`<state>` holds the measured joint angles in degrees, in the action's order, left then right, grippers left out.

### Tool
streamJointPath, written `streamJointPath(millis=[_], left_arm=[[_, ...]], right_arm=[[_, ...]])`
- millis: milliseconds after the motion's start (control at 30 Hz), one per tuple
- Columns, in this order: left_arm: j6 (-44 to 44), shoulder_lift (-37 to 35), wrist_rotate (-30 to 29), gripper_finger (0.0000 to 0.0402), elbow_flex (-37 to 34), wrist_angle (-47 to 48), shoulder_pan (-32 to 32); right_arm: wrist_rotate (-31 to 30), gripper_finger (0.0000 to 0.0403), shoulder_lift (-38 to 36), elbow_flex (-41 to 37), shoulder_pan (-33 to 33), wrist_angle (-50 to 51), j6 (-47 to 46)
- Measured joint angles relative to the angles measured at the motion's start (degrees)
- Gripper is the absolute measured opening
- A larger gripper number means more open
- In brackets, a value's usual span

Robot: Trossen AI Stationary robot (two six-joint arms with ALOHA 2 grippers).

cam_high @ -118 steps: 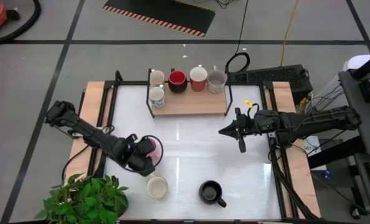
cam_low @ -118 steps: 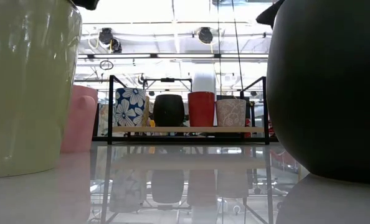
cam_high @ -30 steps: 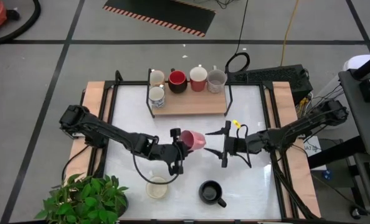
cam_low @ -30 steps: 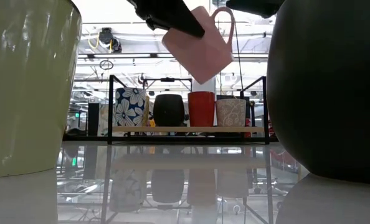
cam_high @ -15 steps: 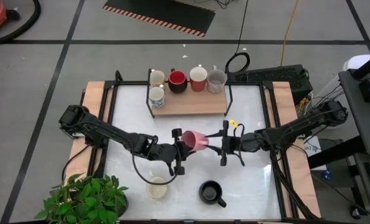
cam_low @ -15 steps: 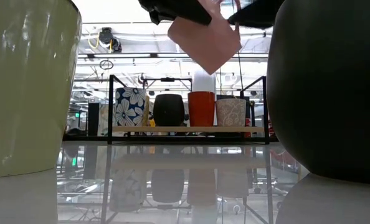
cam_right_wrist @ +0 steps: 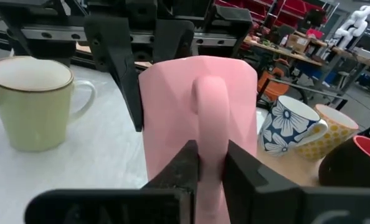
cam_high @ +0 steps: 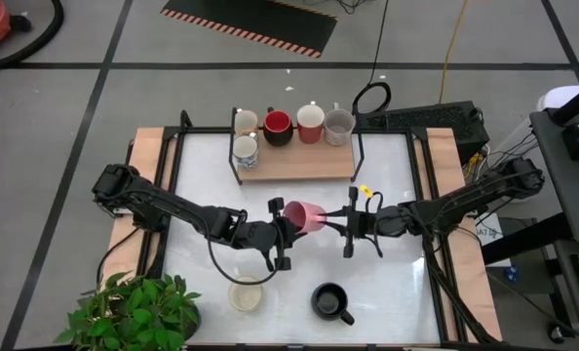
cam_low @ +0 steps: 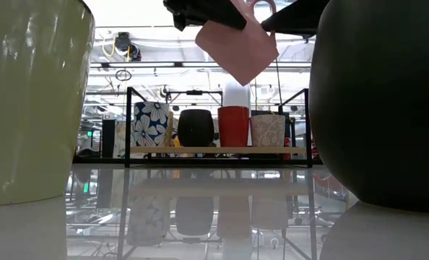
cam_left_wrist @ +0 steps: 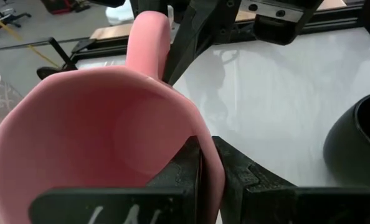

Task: Place coffee mugs
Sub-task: Put the pink mug on the shelf

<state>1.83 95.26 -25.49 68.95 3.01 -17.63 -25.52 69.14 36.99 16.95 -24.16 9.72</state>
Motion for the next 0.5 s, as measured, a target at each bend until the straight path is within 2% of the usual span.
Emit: streamJointPath(millis=[133, 200, 367, 500], left_arm=[[-1.2, 0.0, 0.0, 0.0038, 0.0, 0.1, -0.3], [-0.4, -0.1, 0.1, 0.0063, 0.0, 0.5, -0.4], [-0.3, -0.1, -0.7, 0.0186, 0.0, 0.9, -1.0], [-6.4, -0.5, -7.6, 0.028, 0.1, 1.5, -3.0]], right_arm=[[0.0, 0.0033, -0.4, 0.0, 0.0, 0.1, -0.3], [0.2, 0.0033, -1.1, 0.0, 0.0, 0.5, -1.0], [0.2, 0.0033, -4.7, 0.0, 0.0, 3.3, -3.2], [0.8, 0.0033, -8.7, 0.0, -0.5, 7.8, -7.0]])
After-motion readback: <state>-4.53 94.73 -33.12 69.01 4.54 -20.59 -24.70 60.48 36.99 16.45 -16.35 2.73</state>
